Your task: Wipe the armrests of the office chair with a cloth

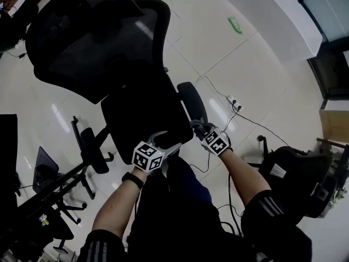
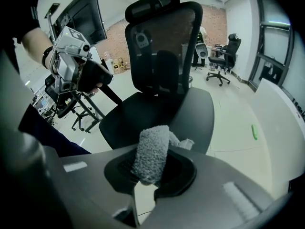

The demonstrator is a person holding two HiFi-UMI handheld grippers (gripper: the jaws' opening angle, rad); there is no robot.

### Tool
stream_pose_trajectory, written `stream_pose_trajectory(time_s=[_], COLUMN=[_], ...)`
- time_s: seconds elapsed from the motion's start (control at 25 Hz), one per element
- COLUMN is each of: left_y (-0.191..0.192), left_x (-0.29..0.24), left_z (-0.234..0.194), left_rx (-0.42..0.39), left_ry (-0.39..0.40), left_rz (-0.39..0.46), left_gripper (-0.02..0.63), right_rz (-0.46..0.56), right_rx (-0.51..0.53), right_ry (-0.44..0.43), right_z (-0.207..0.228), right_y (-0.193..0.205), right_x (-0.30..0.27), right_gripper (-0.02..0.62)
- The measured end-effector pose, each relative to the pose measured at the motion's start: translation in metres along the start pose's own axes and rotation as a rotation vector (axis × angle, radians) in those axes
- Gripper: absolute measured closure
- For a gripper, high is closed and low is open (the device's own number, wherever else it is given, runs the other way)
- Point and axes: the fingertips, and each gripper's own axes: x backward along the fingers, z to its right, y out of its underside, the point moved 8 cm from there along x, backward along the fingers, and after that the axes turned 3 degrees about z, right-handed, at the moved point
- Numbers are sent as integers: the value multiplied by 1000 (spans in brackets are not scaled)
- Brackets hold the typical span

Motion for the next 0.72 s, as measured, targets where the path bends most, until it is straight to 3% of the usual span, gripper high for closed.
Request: stream_pose_trajectory(time_s=[0.16,0.28,0.72], left_y=[-1,-4,-7], left_x=[11,24,112], left_z=[0,-1,-42], left_rx=[0,4,39], left_ry=[-9,-27,-156], left_rz=[20,52,221], left_gripper=[299,299,298], right_rz=[-43,1,153], right_rx=[26,26,203], right_ry=[-34,-29,-114], right_z=[-15,-22,-65], right_y=[2,-12,-146], right_x=[-1,2,-36], right_gripper=[561,560,560])
